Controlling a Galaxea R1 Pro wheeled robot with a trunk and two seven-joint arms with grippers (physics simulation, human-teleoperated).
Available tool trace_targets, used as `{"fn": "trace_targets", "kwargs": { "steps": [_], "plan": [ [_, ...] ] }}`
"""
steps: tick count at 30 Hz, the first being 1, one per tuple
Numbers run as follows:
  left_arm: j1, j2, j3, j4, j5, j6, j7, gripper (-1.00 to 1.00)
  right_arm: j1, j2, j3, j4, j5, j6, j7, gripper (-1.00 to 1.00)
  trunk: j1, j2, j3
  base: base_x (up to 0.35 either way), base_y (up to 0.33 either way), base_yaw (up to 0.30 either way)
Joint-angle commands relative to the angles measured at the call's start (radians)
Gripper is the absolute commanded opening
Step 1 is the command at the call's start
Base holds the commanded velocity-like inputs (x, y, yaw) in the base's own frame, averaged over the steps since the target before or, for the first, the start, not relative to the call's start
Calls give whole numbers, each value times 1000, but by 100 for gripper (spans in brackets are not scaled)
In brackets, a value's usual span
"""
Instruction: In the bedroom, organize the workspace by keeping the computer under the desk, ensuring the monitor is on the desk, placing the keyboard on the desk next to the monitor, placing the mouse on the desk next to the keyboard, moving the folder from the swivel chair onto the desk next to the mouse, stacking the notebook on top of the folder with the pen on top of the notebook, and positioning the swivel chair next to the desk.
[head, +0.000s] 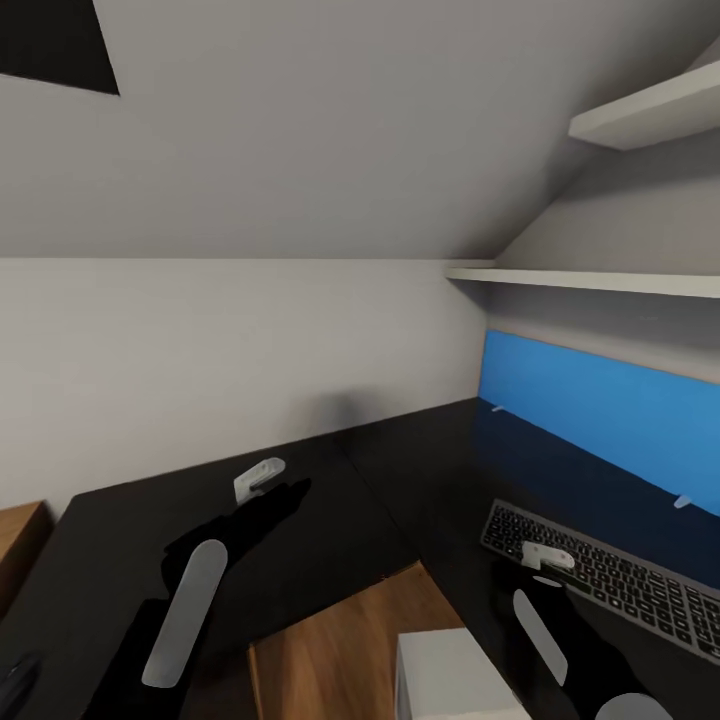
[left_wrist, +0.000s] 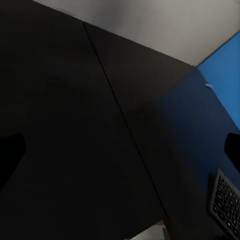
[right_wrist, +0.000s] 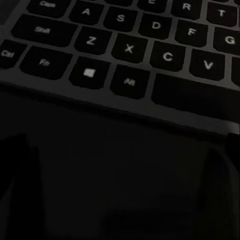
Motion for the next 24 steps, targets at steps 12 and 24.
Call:
{"fn": "trace_targets", "kwargs": {
  "steps": [12,24],
  "plan": [
    [-1,0,-1,7,6,0,12,100,0,-3,6,42,-13,6,-8,100,0,0,-1,154,0,0],
    [-1,-1,-2,11,9,0,12,100,0,-2,6,42,-13,5,-9,100,0,0,-1,179,0,0]
  ]
}}
